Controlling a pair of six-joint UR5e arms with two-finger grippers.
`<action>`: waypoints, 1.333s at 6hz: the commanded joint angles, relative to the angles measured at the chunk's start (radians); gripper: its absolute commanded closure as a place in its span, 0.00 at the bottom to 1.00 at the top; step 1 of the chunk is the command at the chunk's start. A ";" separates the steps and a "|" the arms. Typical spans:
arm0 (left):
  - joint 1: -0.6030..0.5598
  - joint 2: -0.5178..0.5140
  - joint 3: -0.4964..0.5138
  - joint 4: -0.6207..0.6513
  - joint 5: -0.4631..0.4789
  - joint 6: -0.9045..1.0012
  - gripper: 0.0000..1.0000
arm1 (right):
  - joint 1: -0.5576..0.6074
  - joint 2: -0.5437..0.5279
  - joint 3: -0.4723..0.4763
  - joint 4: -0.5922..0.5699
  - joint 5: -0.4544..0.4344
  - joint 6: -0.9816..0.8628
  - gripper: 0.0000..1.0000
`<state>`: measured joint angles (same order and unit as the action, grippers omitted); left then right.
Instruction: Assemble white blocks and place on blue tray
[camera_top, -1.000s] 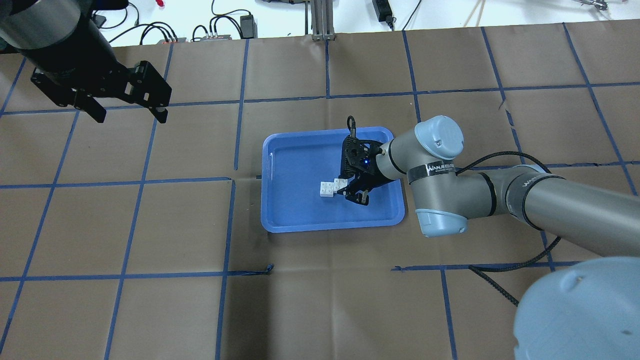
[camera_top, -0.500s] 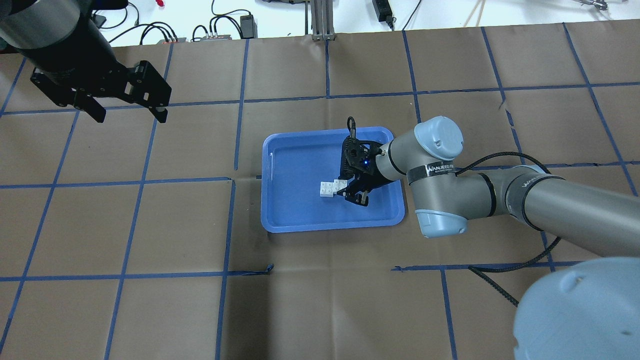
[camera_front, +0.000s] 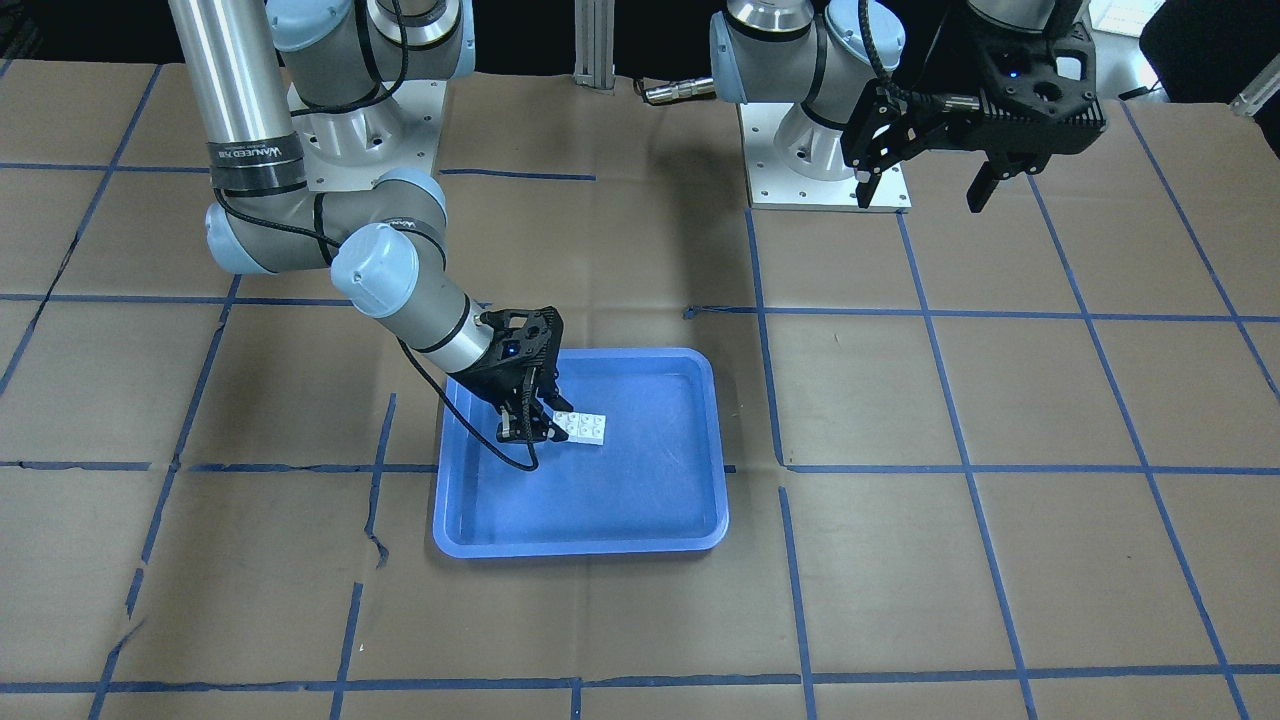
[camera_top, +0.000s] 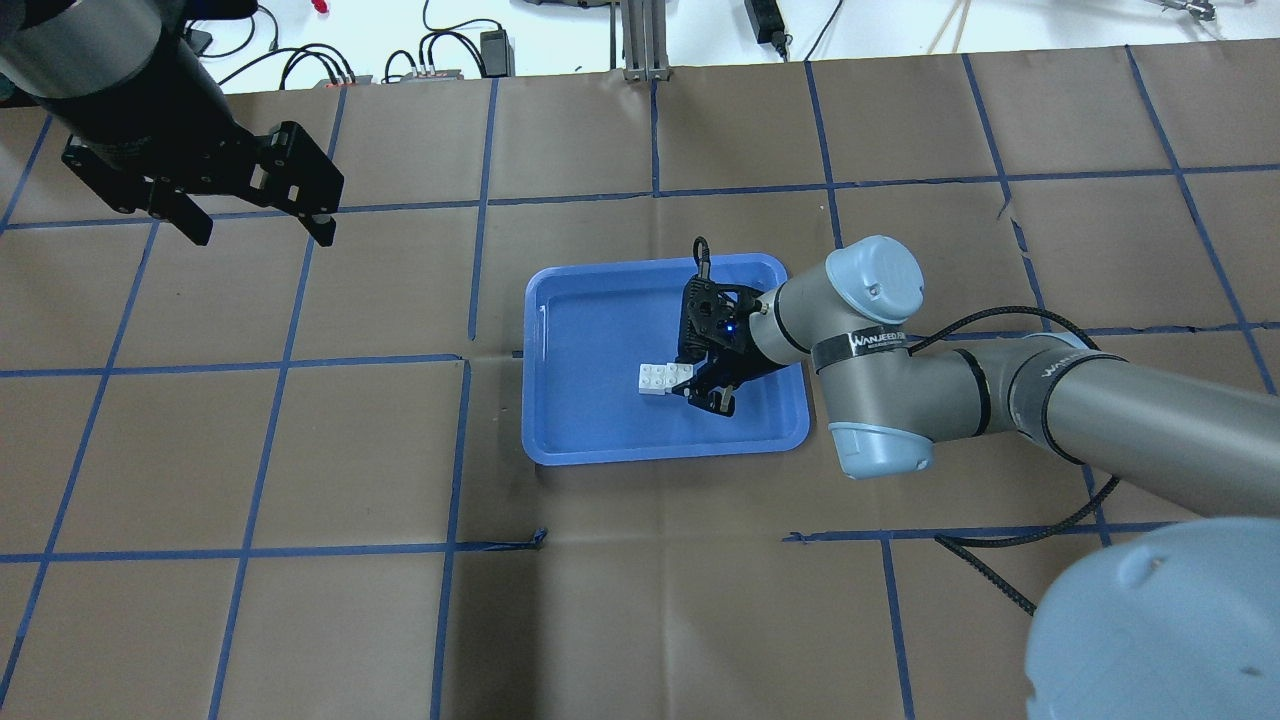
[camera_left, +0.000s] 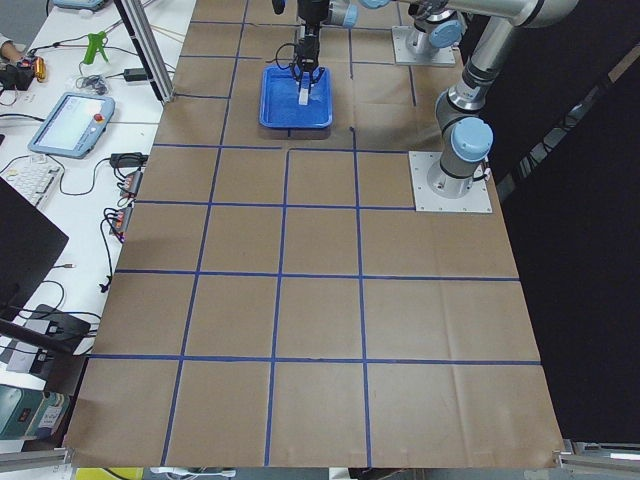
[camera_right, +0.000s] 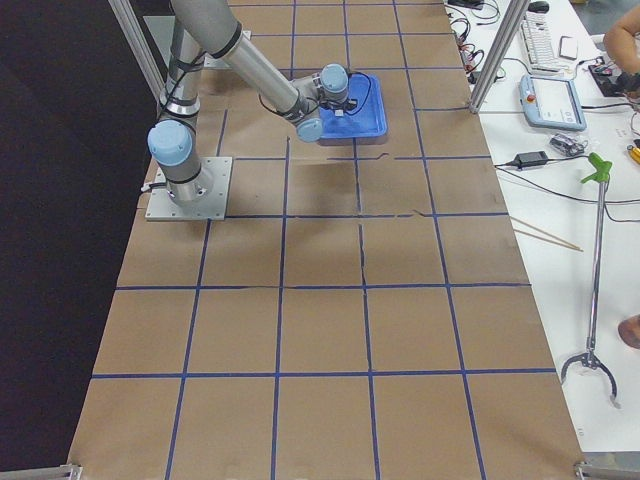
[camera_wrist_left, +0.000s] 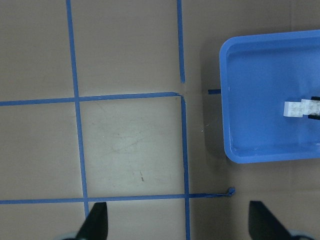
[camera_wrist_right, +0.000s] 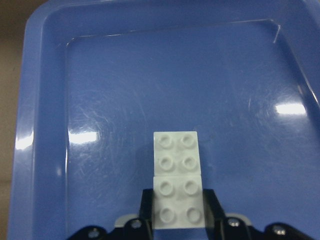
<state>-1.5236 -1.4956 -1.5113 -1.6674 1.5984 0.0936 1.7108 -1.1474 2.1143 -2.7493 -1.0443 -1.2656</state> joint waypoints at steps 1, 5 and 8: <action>0.000 0.000 -0.001 0.000 0.000 0.000 0.01 | 0.003 0.000 0.006 0.000 0.000 0.000 0.77; 0.000 0.000 -0.001 0.000 0.000 0.000 0.01 | 0.003 0.002 0.003 -0.010 0.003 0.011 0.77; 0.000 0.000 -0.001 0.000 0.000 0.000 0.01 | 0.003 0.002 0.004 -0.012 0.003 0.020 0.77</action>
<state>-1.5233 -1.4956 -1.5125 -1.6678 1.5984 0.0936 1.7134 -1.1460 2.1179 -2.7620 -1.0409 -1.2465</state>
